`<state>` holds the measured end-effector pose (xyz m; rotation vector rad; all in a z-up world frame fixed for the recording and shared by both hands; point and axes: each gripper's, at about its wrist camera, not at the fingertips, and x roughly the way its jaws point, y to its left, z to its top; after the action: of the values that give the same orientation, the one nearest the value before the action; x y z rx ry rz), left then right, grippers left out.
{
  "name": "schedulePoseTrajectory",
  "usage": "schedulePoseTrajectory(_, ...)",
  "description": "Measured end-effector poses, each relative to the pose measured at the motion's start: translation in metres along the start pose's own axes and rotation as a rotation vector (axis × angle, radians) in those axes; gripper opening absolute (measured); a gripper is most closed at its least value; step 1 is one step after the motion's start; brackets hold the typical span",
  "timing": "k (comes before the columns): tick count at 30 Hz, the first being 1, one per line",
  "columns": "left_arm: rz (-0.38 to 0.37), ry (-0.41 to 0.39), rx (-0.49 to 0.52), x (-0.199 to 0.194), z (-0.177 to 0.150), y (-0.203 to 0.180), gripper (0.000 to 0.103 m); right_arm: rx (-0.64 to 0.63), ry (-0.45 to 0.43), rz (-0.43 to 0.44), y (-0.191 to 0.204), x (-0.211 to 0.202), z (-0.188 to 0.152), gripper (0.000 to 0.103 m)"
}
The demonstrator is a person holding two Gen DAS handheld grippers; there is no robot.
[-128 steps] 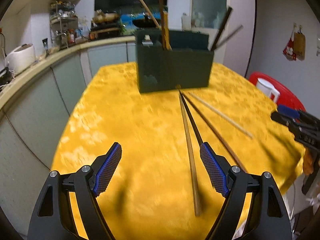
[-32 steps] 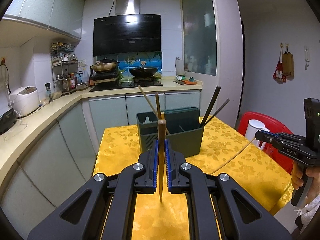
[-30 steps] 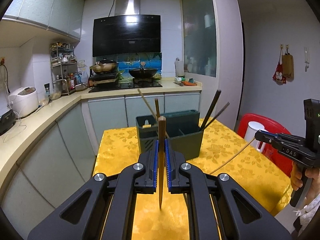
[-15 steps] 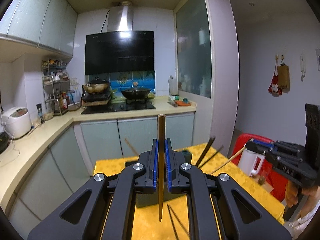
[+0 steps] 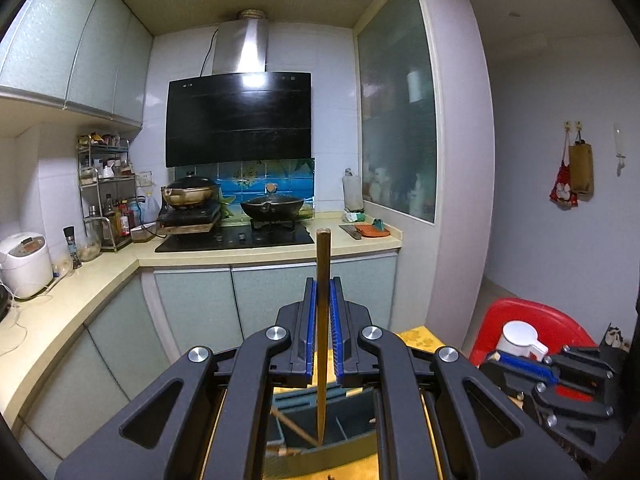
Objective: Organize utensils
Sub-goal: 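Lift both held chopsticks and carry them over the green holder, then lower the chopsticks into the holder and open both tools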
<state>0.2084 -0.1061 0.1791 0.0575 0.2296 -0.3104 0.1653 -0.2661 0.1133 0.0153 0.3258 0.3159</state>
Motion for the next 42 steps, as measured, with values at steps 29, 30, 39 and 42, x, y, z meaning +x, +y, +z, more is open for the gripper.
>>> schedulePoseTrajectory(29, 0.056, 0.217, -0.026, 0.082, -0.064, 0.021, 0.006, -0.017, 0.226, -0.08, -0.004, 0.08, -0.023, 0.007)
schedulePoseTrajectory(30, 0.056, 0.222, -0.027, 0.082, -0.065, 0.021, 0.007, -0.015, 0.228, -0.081, -0.005, 0.081, -0.023, 0.007)
schedulePoseTrajectory(39, 0.052, 0.238, -0.041, 0.077, -0.064, 0.025, 0.019, 0.017, 0.218, -0.071, -0.012, 0.082, -0.022, 0.018)
schedulePoseTrajectory(42, 0.063, 0.219, -0.053, 0.071, -0.063, 0.027, 0.049, 0.043, 0.206, -0.075, -0.013, 0.077, -0.023, 0.042)
